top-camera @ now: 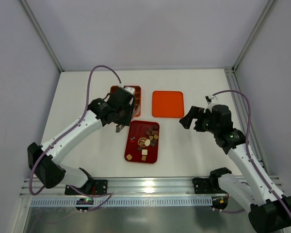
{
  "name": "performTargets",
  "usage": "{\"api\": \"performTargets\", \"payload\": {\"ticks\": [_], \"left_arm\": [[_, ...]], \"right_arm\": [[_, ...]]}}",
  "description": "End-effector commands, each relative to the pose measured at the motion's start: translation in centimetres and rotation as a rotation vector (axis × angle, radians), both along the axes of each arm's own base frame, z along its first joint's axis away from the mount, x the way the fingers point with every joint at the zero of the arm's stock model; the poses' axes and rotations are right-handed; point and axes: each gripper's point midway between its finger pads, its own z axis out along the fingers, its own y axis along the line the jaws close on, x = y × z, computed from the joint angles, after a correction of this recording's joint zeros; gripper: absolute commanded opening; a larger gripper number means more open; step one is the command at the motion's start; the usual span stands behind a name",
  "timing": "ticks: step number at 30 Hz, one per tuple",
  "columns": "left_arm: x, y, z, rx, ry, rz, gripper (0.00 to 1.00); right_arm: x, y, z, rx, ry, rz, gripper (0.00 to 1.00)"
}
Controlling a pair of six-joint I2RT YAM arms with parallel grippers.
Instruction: Pack the chocolate
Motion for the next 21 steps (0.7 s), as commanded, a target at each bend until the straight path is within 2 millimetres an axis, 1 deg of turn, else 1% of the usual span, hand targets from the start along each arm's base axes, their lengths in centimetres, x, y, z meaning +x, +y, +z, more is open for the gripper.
{"api": "performTargets", "payload": {"ticks": [1, 2, 3, 4, 8, 14, 21], "left_arm": [[-3.2, -2.1, 0.3, -0.063, 0.009, -0.048, 0.38], [-3.9, -2.2, -0.3, -0.055, 0.022, -0.055, 0.38], [-4.4, -2.5, -0.4, -0.062, 0.026, -0.063, 0.38], [-5.3, -3.2, -0.4, -0.068, 0.031, -0.084, 0.39], [-6.7, -3.9, -1.6, -0.046, 0.055, -0.111, 0.4], [-7.5, -4.9, -2.9, -0.008, 0.075, -0.137, 0.41], [-8.1, -5.3, -3.9, 0.019, 0.097, -0.16, 0.41]], "right_arm": [[0.1, 0.0, 1.5, 0.002, -0.058, 0.0, 1.0], [0.0, 0.0, 1.4, 0.003, -0.056, -0.001, 1.0], [-0.1, -0.1, 1.6, 0.005, -0.062, -0.001, 1.0], [-0.1, 0.0, 1.5, 0.006, -0.057, -0.001, 1.0], [-0.4, -0.1, 1.7, 0.011, -0.062, -0.004, 1.0], [-0.7, -0.4, 1.8, 0.005, -0.065, -0.011, 1.0], [-0.8, -0.4, 1.8, 0.003, -0.065, -0.01, 1.0]]}}
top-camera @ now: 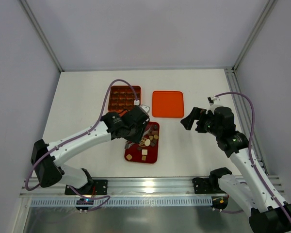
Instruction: Pack the chocolate
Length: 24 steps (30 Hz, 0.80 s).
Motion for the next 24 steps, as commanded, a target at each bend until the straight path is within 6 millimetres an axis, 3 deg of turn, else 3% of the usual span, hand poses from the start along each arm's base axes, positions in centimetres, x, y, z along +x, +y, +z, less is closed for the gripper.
{"api": "performTargets", "payload": {"ticks": [1, 24], "left_arm": [[0.1, -0.2, -0.3, 0.005, -0.013, 0.01, 0.41], [-0.5, -0.5, -2.9, 0.051, 0.035, -0.022, 0.41]], "right_arm": [[0.1, -0.1, 0.7, -0.004, -0.027, -0.005, 1.0], [0.1, -0.1, 0.0, -0.004, -0.017, -0.006, 1.0]]}}
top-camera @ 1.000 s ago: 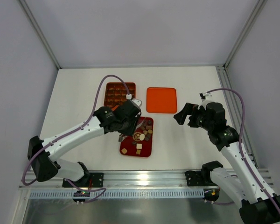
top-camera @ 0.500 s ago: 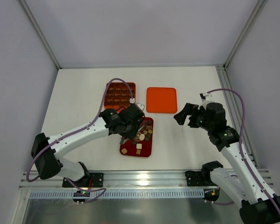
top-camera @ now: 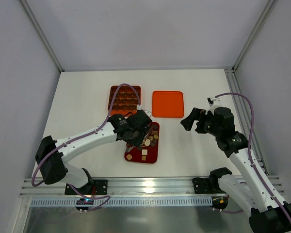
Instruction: Pack the chocolate
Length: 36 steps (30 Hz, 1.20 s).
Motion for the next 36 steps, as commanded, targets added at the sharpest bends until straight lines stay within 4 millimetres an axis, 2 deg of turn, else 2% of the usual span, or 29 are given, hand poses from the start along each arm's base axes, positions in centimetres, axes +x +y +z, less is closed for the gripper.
{"api": "performTargets", "payload": {"ticks": [1, 11, 16, 24, 36], "left_arm": [[0.2, -0.7, 0.2, -0.026, -0.016, -0.005, 0.41], [0.0, -0.3, -0.4, -0.016, -0.01, 0.0, 0.41], [0.1, -0.3, -0.4, -0.013, -0.013, 0.005, 0.36], [0.6, 0.2, 1.6, -0.028, -0.063, 0.02, 0.3], [0.6, 0.7, 3.7, -0.047, -0.093, 0.026, 0.29]], "right_arm": [[0.2, 0.0, 0.5, 0.001, -0.026, -0.004, 1.0], [0.2, 0.2, 0.2, 0.007, -0.022, -0.001, 1.0], [0.3, 0.1, 0.1, 0.006, -0.019, -0.003, 1.0], [0.3, 0.2, 0.2, 0.01, -0.021, -0.001, 1.0], [0.3, 0.3, 0.3, 0.015, -0.022, 0.0, 1.0]]}}
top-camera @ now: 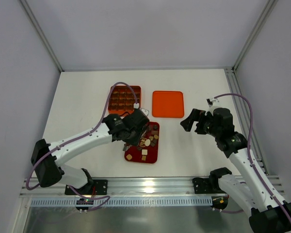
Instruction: Pack the chocolate
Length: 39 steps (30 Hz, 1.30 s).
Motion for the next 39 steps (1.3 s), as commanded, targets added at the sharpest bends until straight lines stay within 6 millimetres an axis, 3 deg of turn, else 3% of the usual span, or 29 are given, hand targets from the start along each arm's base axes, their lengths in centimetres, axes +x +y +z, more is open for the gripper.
{"api": "performTargets", "payload": {"ticks": [1, 10, 21, 30, 39], "left_arm": [[0.6, -0.3, 2.6, -0.049, -0.061, 0.012, 0.29], [1.5, 0.1, 4.5, -0.052, -0.106, 0.031, 0.3], [5.6, 1.5, 7.8, -0.08, -0.164, 0.088, 0.31], [11.7, 3.5, 10.4, -0.123, -0.218, 0.189, 0.31], [18.7, 4.4, 9.8, -0.096, -0.233, 0.258, 0.31]], "right_arm": [[0.4, 0.2, 0.9, 0.016, -0.036, -0.002, 1.0], [0.5, 0.3, 0.9, 0.016, -0.036, -0.001, 1.0], [0.8, 0.3, 0.8, 0.01, -0.032, 0.002, 1.0], [1.4, 0.6, 0.9, 0.009, -0.029, 0.013, 1.0], [2.2, 0.9, 0.6, -0.004, -0.02, 0.026, 1.0]]}}
